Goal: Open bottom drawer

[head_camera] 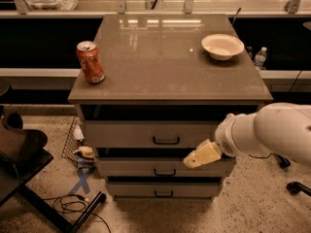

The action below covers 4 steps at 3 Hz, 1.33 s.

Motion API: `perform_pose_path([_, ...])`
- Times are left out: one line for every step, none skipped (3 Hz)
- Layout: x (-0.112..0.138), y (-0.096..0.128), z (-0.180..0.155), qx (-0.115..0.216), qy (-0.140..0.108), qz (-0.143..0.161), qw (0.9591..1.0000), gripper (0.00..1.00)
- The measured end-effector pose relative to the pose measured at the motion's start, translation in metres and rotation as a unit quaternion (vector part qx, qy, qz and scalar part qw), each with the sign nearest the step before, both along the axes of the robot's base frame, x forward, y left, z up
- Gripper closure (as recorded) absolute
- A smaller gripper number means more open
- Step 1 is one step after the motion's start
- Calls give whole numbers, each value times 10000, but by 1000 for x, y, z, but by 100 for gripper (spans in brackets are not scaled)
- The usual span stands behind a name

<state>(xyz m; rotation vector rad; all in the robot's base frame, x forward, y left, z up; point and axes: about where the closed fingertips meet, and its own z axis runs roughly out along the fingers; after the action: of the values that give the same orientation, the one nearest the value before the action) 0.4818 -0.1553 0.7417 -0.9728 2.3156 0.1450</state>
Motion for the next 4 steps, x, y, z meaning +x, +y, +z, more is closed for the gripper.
perform_pose_path([17,0,9,66,-352,-64,9993,0])
perform_pose_path([17,0,-5,-16,-238,77,9997,0])
perform_pose_path([5,-34,-29,363,201,277,9988,0])
perform_pose_path([-12,-98,-47,271,398,693,9964,0])
